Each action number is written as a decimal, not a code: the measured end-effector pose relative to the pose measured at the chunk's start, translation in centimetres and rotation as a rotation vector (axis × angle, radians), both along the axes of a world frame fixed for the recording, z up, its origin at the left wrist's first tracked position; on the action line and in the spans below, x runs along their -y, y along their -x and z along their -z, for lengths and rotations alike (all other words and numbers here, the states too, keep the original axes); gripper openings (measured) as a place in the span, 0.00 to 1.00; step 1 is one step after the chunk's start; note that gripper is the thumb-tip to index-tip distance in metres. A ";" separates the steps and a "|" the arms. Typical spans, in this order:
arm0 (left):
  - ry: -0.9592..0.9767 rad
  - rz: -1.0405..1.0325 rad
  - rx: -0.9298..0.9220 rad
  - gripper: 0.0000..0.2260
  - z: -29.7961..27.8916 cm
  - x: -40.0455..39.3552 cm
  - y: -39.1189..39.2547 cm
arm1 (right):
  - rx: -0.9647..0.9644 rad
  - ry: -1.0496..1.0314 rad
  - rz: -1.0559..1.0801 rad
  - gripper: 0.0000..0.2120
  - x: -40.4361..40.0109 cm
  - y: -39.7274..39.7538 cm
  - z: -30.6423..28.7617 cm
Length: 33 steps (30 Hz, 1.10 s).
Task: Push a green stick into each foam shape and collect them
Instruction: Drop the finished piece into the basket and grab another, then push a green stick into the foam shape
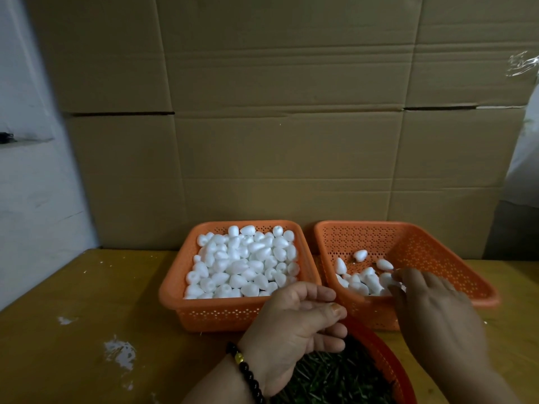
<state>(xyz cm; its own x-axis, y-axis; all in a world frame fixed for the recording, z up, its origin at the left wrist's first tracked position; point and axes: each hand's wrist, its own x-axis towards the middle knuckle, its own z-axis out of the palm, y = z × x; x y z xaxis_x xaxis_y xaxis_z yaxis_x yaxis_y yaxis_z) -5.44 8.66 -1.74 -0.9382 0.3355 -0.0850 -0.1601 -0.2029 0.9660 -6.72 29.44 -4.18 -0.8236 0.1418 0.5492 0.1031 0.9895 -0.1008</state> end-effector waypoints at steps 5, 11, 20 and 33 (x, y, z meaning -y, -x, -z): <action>0.062 -0.071 -0.103 0.09 -1.3 1.8 1.0 | -0.046 0.010 -0.157 0.12 2.0 -1.5 -1.7; 0.535 -0.323 -0.333 0.07 -2.4 6.3 5.8 | 0.355 -0.011 -0.571 0.18 5.6 -4.4 -2.8; 1.714 -0.030 -0.414 0.17 -1.2 7.0 11.7 | 0.648 -0.188 -0.680 0.23 7.5 -4.5 0.5; 1.811 0.090 -0.324 0.17 -2.0 5.8 11.7 | 0.624 -0.119 -0.753 0.15 7.4 -3.9 0.1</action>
<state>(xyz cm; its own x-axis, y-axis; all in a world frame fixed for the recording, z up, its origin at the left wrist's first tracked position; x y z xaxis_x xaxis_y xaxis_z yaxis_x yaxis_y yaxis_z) -17.10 2.82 0.28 -0.9759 0.0936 -0.1969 0.1043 0.9935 -0.0445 -2.81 22.06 -4.33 -0.8232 -0.5664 -0.0383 -0.5570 0.8189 -0.1382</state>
